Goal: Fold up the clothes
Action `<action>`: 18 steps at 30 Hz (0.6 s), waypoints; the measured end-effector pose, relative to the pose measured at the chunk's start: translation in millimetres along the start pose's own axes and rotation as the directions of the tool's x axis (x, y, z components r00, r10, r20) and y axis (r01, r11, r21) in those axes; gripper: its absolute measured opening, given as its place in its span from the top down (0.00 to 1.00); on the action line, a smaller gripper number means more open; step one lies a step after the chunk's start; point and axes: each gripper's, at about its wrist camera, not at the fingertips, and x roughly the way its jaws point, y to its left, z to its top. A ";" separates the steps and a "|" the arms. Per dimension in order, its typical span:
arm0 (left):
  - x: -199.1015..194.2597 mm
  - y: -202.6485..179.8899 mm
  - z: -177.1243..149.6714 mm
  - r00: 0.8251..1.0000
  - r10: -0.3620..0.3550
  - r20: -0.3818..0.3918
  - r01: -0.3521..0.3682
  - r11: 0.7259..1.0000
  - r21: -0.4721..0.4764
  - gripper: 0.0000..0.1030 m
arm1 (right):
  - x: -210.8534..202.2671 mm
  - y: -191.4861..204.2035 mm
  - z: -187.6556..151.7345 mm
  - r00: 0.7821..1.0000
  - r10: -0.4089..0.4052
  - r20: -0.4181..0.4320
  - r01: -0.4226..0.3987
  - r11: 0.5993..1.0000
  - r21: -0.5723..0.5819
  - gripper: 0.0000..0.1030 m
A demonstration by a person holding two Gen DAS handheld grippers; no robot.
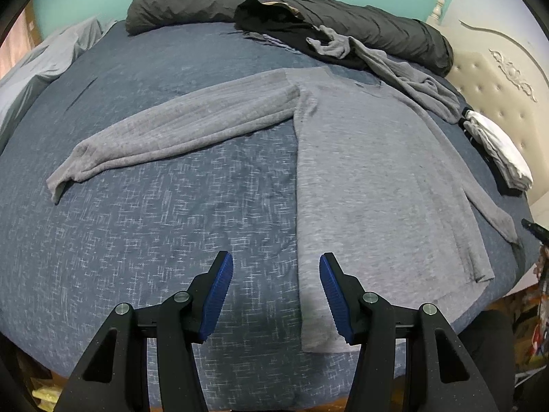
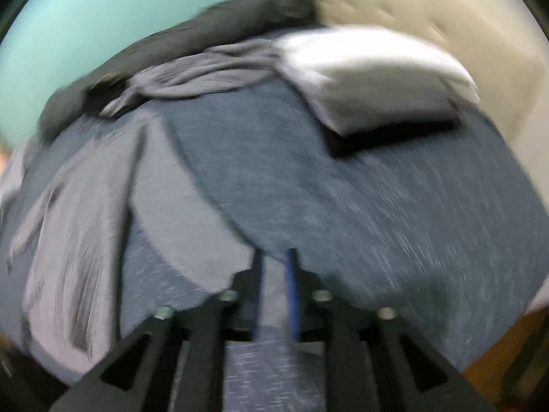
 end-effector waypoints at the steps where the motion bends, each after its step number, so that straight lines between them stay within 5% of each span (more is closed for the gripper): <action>1: -0.7 0.2 0.6 1.000 -0.010 0.001 0.010 1.000 -0.006 0.45 | 1.7 -15.3 -2.6 1.000 -0.006 -0.006 0.006 0.997 0.074 0.49; 5: -1.2 -2.4 4.8 1.000 -0.023 0.001 0.023 1.000 -0.010 0.45 | 13.3 -56.7 -19.9 0.999 0.022 -0.049 -0.008 0.964 0.267 0.45; 11: -6.0 -11.5 10.3 0.999 -0.034 0.019 0.034 0.999 0.001 0.45 | 25.2 -54.3 -40.0 0.993 0.067 -0.093 -0.040 0.964 0.264 0.47; 13: -7.2 -13.9 11.9 0.999 -0.037 0.022 0.037 0.999 0.004 0.45 | 25.6 -48.3 -42.6 0.992 0.088 -0.092 -0.063 0.967 0.246 0.76; 15: -8.7 -15.8 13.3 0.999 -0.037 0.025 0.037 0.999 0.006 0.45 | 25.0 -38.6 -40.9 0.992 0.079 -0.100 -0.059 0.979 0.194 0.93; 18: -13.9 -17.7 15.1 0.999 -0.038 0.037 0.038 0.999 0.007 0.45 | 7.5 -22.3 -28.7 0.998 0.056 -0.040 -0.052 0.994 0.100 0.94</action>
